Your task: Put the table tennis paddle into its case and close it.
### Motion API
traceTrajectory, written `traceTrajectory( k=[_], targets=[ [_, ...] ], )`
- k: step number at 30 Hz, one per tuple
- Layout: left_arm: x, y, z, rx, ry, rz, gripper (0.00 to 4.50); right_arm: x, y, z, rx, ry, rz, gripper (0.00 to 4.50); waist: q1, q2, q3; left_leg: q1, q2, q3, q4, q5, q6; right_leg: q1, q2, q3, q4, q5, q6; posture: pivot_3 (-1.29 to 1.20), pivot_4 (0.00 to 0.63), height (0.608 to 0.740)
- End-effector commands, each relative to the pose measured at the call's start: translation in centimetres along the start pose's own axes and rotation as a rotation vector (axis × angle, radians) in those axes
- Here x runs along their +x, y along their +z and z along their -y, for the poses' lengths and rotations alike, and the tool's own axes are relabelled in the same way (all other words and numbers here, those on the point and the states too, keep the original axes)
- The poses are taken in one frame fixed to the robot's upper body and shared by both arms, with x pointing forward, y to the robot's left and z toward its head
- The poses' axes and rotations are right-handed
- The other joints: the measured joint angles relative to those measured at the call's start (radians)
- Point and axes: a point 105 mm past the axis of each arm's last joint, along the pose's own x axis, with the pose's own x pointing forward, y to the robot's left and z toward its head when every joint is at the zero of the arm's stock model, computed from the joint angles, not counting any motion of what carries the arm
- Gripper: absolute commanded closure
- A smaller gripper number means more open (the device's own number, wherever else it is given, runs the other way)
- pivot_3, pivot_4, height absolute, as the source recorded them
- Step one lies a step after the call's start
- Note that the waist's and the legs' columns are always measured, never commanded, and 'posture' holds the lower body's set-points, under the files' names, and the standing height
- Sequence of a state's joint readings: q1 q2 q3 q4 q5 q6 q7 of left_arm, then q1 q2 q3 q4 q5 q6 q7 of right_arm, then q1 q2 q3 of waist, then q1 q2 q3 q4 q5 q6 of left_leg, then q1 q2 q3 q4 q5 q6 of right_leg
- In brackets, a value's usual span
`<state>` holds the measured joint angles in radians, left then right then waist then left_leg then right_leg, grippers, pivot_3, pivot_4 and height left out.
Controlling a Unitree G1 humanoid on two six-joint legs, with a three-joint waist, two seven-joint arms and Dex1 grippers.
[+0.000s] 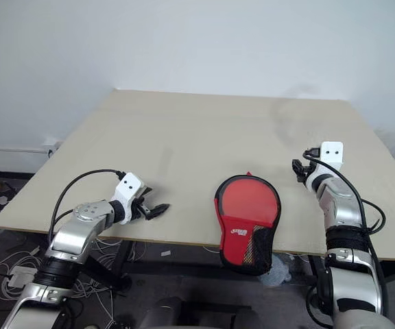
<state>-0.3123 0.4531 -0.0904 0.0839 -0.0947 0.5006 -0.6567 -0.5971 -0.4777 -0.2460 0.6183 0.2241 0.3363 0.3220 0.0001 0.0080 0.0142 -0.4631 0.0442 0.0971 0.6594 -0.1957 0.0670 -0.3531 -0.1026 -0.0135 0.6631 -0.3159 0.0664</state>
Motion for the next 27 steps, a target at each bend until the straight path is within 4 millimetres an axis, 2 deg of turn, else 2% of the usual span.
traceTrajectory(
  k=[1, 5, 11, 27],
  targets=[
    [0.2, 1.9, -1.2, -0.016, 0.072, 0.069, 0.00, 0.3, 2.4, 1.0, -0.002, -0.051, 0.074, 1.54, 0.000, 0.000, 0.000, 0.000, 0.000, 0.000, 0.000, 0.000, 0.000, 0.000, 0.000, 0.000, 0.000, 0.000, 0.000, 0.00, 0.000, 0.715],
    [1.5, 2.5, -2.0, -0.039, 0.121, 0.088, 0.00, 0.3, 2.2, 1.3, 0.006, -0.080, 0.078, 1.54, 0.000, 0.000, 0.000, 0.000, 0.000, 0.000, 0.000, 0.001, 0.001, 0.000, 0.000, 0.000, 0.000, 0.000, 0.000, 0.00, 0.000, 0.715],
    [2.8, 3.2, -1.5, -0.027, 0.101, 0.107, 0.00, 0.0, 2.4, 1.6, 0.021, -0.095, 0.091, 1.54, -0.001, 0.000, 0.000, 0.000, 0.000, 0.000, 0.000, 0.002, 0.002, 0.000, 0.000, 0.000, 0.000, 0.000, 0.000, 0.00, 0.000, 0.715],
    [2.7, 3.5, -2.2, -0.030, 0.101, 0.115, 0.00, 0.3, 2.3, 1.9, 0.046, -0.130, 0.091, 1.54, -0.001, 0.001, 0.000, 0.000, 0.000, 0.000, 0.000, 0.002, 0.002, 0.000, 0.000, 0.000, 0.000, 0.000, 0.000, 0.00, 0.000, 0.715]
  ],
)
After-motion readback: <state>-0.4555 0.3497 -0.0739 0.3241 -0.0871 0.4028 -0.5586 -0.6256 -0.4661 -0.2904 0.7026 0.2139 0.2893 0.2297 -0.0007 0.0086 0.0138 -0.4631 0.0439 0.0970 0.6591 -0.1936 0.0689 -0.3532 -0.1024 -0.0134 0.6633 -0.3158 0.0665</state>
